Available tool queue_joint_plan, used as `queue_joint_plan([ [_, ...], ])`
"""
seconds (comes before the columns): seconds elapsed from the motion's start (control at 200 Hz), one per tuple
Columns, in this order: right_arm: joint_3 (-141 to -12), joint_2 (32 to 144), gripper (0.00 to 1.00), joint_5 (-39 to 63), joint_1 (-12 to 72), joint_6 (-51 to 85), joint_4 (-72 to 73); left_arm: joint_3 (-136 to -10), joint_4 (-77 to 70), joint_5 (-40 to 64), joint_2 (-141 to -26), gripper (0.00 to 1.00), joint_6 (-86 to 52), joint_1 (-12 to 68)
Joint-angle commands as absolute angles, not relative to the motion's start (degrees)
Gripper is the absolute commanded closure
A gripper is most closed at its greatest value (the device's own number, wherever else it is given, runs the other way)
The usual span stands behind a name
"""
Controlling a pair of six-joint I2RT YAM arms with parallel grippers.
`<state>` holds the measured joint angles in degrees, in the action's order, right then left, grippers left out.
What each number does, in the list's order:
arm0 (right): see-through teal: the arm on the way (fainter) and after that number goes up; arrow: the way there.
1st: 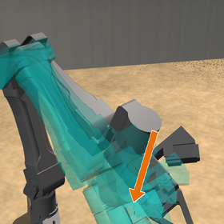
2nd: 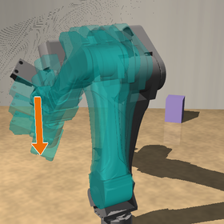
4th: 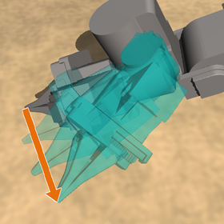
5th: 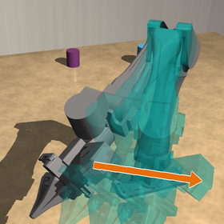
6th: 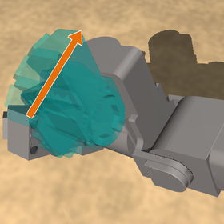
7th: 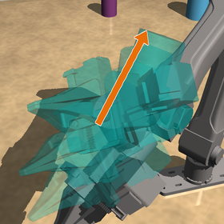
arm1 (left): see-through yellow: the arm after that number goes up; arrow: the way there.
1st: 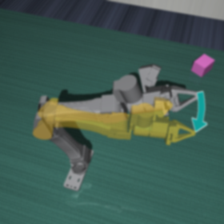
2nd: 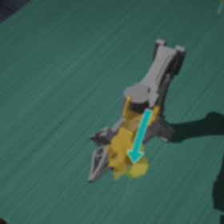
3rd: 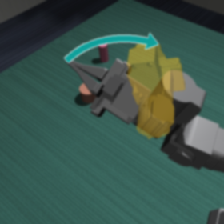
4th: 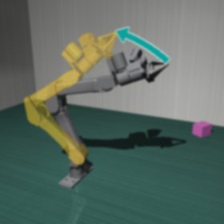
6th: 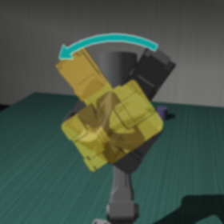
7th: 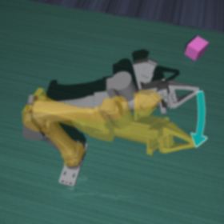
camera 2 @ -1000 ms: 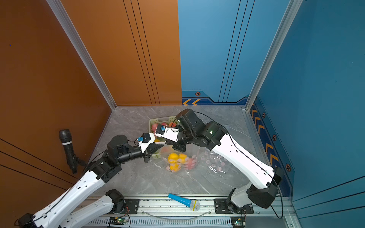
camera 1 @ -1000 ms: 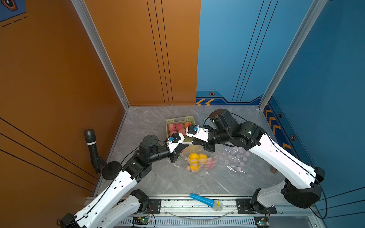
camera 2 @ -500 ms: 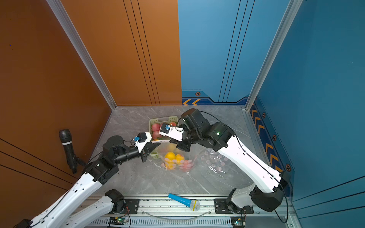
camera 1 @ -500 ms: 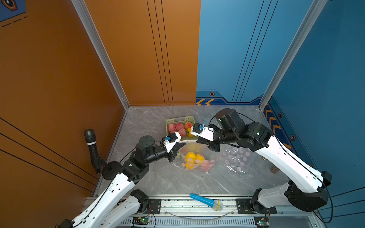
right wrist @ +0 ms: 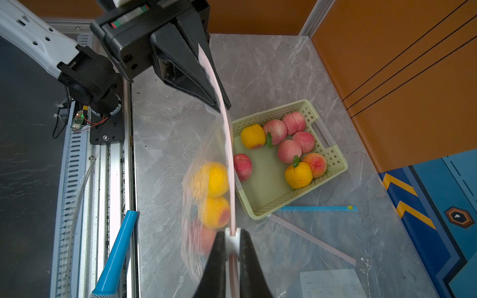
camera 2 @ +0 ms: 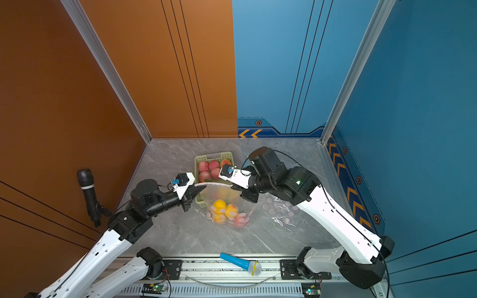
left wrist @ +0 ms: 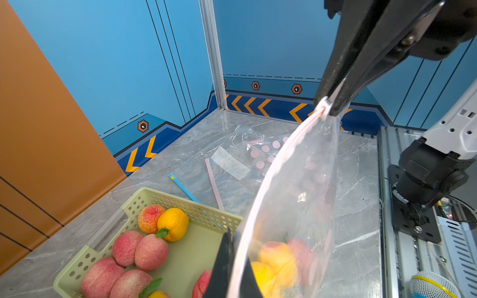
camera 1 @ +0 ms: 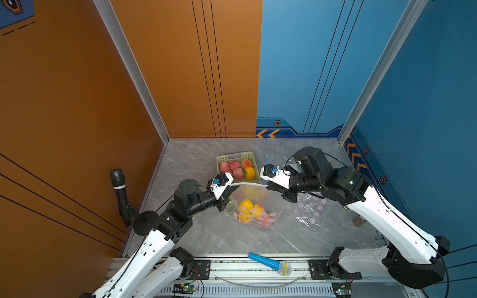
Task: Place the peach in a zip-top bag and seal the zipper
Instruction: Zip the zipper on the zipper food storage bag.
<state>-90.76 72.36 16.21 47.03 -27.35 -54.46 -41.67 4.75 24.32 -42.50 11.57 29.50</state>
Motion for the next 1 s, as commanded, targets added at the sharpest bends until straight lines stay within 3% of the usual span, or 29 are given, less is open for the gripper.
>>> queue_joint_plan([
  [0.0,-89.13,69.94,1.0,15.17,45.72,-25.35,-54.71,-40.87,6.37,20.35,-41.57,1.0,11.34,28.18],
  [0.996,-80.95,63.88,1.0,17.58,40.64,-20.87,-49.04,-38.67,9.32,7.84,-32.64,1.0,9.75,24.96],
])
